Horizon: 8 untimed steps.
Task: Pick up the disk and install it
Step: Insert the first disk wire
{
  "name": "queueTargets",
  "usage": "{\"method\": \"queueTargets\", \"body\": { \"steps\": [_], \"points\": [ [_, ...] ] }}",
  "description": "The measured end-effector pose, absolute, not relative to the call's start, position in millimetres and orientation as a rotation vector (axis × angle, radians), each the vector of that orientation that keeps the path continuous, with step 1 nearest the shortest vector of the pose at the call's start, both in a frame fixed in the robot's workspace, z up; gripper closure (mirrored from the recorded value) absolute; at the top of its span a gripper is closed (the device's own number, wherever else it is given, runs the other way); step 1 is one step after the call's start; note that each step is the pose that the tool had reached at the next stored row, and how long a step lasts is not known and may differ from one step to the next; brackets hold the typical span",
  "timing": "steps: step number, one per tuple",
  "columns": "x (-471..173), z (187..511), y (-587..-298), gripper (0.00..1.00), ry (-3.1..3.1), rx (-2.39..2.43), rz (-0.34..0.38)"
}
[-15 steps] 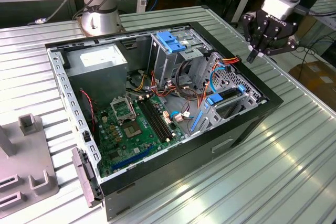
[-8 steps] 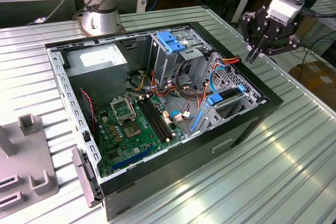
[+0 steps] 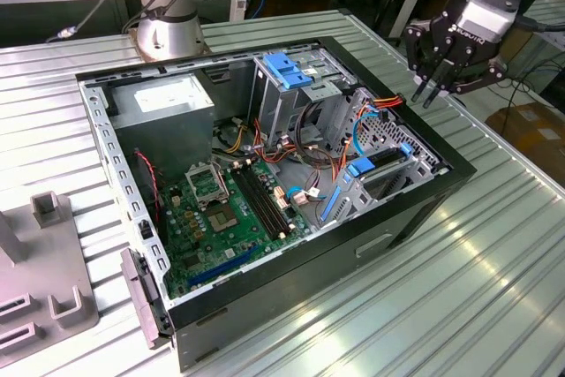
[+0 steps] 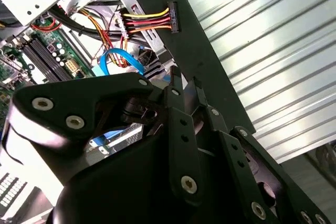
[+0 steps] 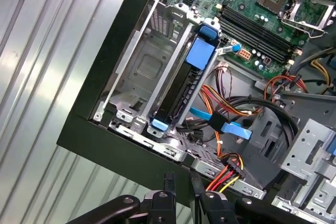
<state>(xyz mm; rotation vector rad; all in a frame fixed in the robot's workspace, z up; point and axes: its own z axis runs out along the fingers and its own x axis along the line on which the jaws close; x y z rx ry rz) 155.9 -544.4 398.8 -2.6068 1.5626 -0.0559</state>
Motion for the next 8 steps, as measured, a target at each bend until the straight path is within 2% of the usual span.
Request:
{"method": "queueTargets", "body": {
  "steps": [8],
  "points": [
    [159.4, 396.6, -543.8, 0.75, 1.449, -2.671, -0.051]
  ]
}}
